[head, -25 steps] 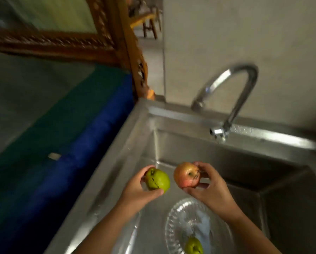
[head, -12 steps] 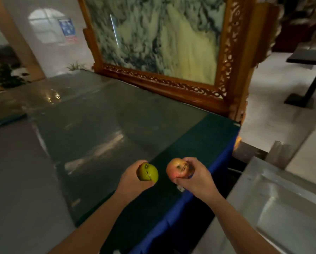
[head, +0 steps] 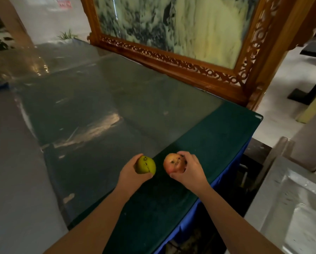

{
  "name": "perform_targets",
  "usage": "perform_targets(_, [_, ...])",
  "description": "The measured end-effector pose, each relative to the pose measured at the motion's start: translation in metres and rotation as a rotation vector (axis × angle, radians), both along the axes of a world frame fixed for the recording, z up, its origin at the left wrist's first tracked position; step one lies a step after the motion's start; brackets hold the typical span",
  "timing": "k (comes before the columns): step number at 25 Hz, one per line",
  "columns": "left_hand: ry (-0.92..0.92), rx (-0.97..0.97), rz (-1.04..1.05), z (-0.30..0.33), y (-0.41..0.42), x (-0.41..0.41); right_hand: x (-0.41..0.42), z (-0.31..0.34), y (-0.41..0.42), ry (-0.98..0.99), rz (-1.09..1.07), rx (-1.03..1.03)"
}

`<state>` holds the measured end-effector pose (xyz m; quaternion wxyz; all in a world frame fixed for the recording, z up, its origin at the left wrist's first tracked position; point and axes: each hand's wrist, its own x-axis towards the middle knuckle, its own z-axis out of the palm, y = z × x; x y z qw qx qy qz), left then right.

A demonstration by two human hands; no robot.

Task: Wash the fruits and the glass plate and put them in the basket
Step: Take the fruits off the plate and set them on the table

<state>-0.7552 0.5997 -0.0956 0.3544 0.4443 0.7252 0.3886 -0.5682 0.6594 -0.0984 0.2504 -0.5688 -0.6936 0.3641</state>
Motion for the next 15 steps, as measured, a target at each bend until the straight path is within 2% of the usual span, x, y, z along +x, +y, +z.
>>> perform_targets(2, [-0.097, 0.001, 0.025, -0.003, -0.001, -0.001, 0.003, -0.001, -0.001, 0.011, 0.014, -0.008])
perform_targets(6, [-0.141, -0.030, 0.038, -0.001, -0.002, -0.003, 0.003, 0.000, -0.005, 0.025, 0.013, -0.006])
perform_targets(10, [-0.297, -0.114, 0.088, 0.024, -0.017, -0.003, 0.028, 0.011, -0.020, 0.118, -0.002, -0.027])
perform_targets(13, [-0.213, -0.047, 0.119, 0.055, -0.048, 0.006, 0.084, 0.021, -0.041, 0.196, -0.079, 0.022])
perform_targets(15, [-0.192, 0.048, 0.009, 0.076, -0.072, 0.040, 0.139, 0.025, -0.064, 0.254, -0.162, 0.044])
